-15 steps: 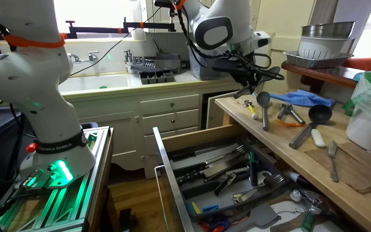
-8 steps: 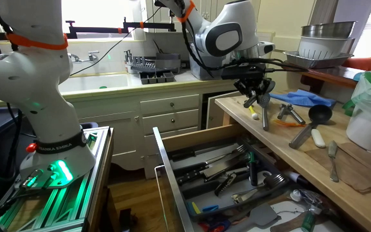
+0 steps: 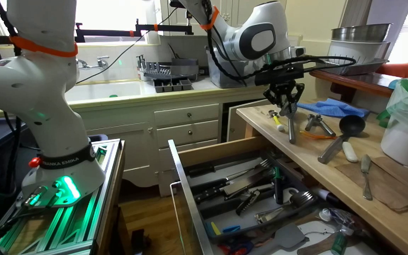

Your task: Remove the black ladle from the open drawer and put it on top of the counter.

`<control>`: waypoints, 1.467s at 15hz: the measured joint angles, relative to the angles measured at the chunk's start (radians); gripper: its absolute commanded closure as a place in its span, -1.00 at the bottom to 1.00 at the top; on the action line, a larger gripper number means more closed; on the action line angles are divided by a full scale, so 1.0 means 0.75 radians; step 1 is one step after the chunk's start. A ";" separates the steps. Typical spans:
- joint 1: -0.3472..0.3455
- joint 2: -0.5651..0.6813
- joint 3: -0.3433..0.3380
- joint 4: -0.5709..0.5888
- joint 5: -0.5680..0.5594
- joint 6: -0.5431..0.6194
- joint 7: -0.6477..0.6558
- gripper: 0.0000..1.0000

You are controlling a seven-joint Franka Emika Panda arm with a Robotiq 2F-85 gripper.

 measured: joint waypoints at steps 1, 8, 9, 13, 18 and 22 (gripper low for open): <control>0.008 0.015 0.000 0.015 -0.010 -0.002 0.000 0.88; 0.038 0.107 -0.009 0.075 -0.074 -0.002 0.039 0.88; 0.041 0.115 -0.014 0.081 -0.090 -0.002 0.054 0.88; 0.056 0.147 -0.023 0.121 -0.136 -0.002 0.110 0.88; 0.083 0.186 -0.022 0.160 -0.157 -0.002 0.140 0.88; 0.089 0.215 -0.028 0.180 -0.183 0.001 0.165 0.88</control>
